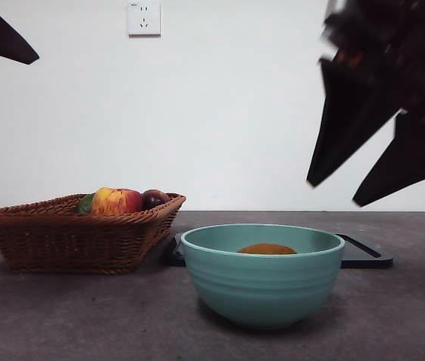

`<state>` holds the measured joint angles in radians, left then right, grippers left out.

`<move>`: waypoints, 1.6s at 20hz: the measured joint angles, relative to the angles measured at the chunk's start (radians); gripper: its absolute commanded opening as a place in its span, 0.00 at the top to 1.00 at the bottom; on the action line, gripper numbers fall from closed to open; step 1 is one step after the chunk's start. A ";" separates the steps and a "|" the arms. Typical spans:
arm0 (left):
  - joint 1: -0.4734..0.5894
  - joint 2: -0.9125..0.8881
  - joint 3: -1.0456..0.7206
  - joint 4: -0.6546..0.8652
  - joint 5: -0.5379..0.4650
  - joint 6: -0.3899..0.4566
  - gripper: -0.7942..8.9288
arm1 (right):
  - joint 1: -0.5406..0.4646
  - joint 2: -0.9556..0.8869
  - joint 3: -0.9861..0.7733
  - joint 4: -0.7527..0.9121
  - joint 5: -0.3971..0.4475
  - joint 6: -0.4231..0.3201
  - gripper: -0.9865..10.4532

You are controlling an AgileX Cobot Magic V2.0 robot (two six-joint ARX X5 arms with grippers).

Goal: Pick up the wifruite, put it on the bowl, pick up the plate, put it on desk

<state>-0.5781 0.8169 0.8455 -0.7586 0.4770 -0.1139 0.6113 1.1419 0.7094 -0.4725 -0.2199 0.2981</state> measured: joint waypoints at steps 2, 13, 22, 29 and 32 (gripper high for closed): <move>0.000 0.000 0.000 0.000 0.000 0.000 0.56 | 0.018 0.047 0.000 0.031 0.027 0.010 0.70; 0.000 0.000 0.000 0.000 0.000 0.000 0.56 | 0.037 0.190 0.000 0.127 0.093 0.024 0.82; 0.000 0.000 0.000 0.003 0.000 0.000 0.56 | 0.040 0.192 0.000 0.140 0.092 0.024 0.90; 0.000 0.000 0.000 0.004 0.000 0.000 0.56 | 0.042 0.192 0.000 0.144 0.091 0.024 0.90; 0.000 0.000 0.000 0.005 0.000 0.000 0.56 | 0.041 0.192 0.043 0.130 0.091 0.024 0.90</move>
<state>-0.5781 0.8169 0.8455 -0.7540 0.4770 -0.1135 0.6525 1.3342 0.7521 -0.3420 -0.1287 0.3225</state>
